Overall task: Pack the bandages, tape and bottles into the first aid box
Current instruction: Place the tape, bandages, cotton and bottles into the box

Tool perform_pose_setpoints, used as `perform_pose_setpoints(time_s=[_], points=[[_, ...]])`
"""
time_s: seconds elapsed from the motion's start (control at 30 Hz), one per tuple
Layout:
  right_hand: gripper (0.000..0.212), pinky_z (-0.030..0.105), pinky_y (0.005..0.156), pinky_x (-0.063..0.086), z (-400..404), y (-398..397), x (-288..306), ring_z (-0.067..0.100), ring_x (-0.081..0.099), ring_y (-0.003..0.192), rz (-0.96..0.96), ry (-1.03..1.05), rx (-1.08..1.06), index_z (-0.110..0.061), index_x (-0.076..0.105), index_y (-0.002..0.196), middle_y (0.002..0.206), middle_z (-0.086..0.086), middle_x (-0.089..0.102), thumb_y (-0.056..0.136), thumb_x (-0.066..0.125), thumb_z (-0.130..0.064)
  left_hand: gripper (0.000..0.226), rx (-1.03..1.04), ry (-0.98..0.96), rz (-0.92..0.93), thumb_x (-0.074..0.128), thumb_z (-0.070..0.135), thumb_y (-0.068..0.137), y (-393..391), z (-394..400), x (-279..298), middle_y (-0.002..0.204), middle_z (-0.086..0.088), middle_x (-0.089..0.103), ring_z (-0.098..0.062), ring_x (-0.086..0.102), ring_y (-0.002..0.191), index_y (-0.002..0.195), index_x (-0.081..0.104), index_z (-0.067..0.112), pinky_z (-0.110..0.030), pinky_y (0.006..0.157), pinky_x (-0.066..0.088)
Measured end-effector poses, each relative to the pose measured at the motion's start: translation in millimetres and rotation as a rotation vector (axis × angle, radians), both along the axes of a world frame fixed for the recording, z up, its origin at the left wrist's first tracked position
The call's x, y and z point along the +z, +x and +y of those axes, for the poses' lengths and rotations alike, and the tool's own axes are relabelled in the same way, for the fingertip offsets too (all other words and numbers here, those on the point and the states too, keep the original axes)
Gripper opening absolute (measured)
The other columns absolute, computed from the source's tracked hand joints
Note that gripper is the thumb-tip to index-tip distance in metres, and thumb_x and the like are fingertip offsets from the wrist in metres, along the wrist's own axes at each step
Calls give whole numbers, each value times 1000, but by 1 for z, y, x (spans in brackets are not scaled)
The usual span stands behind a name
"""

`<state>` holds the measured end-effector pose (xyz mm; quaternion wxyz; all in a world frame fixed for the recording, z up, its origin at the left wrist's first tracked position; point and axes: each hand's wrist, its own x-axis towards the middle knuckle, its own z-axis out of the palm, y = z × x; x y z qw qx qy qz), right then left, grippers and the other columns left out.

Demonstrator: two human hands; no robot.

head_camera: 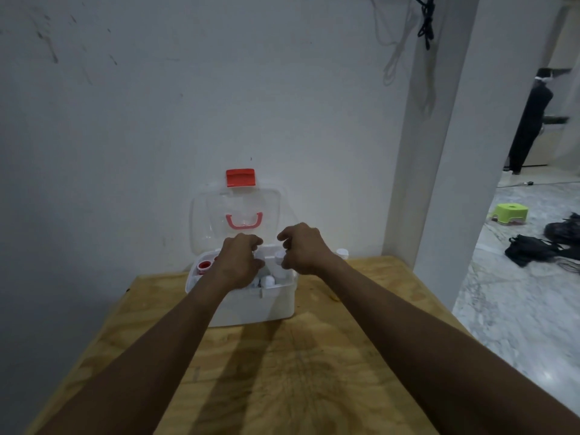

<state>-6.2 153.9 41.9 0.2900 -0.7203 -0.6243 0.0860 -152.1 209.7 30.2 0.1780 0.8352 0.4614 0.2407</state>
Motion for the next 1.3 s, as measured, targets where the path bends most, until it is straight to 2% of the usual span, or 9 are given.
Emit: perform_pose_setpoints(time_s=[0.2,0.3,0.4,0.53,0.73,0.87,0.97,1.1,1.3], points=[[50,38,103,48,-14,22,20,32,57,120,-58,90,-105,-3,60,130,129,15,60,80,64,2,51,36,104,-83,65,27,89,-27,-11,0,142,-8,55,-27,54,128,137,53,13,-44,109,42],[41,34,91,51,-18,38,11,32,59,114,-100,61,-199,-1,61,124,126,16,60,83,62,2,51,113,153,-69,58,36,94,-40,-13,-7,144,-11,52,-28,48,133,137,52,9,-41,110,37],[36,32,83,50,-20,50,-6,31,59,111,-96,-25,-264,-4,59,122,126,15,58,87,62,-9,54,139,156,35,48,40,97,-52,-8,-21,145,-16,50,-31,45,135,138,50,5,-45,110,36],[37,35,84,51,-21,57,-25,32,60,110,-102,-87,-296,-5,59,123,126,16,58,89,64,-18,56,148,131,162,32,47,100,-59,-5,-34,150,-14,43,-32,38,140,141,45,11,-55,112,29],[34,39,88,56,-16,62,-34,34,62,105,-94,-75,-362,0,59,121,119,21,60,87,60,3,61,133,108,259,23,54,99,-58,2,-36,151,-11,42,-29,34,142,142,43,16,-55,115,21],[29,35,78,53,-14,66,-32,33,61,103,-127,-55,-373,2,59,116,116,20,60,87,60,4,68,134,97,309,20,60,96,-56,10,-37,149,-13,44,-31,37,139,142,43,16,-55,114,23],[28,31,74,50,-10,65,-20,33,63,102,-154,-22,-363,1,61,113,117,18,62,85,62,2,72,141,102,346,18,64,94,-55,13,-39,149,-15,42,-32,37,138,143,42,15,-54,114,25],[31,32,87,53,6,53,17,35,67,101,-190,98,-319,0,65,112,118,20,65,81,63,-1,77,138,113,386,12,67,92,-55,18,-44,150,-15,41,-33,36,138,144,39,16,-53,114,28],[32,31,87,52,34,8,72,32,64,108,-143,286,-196,-2,67,118,121,18,65,86,64,-4,81,140,159,407,7,69,89,-57,19,-49,147,-14,44,-32,37,136,142,41,17,-51,113,29]])
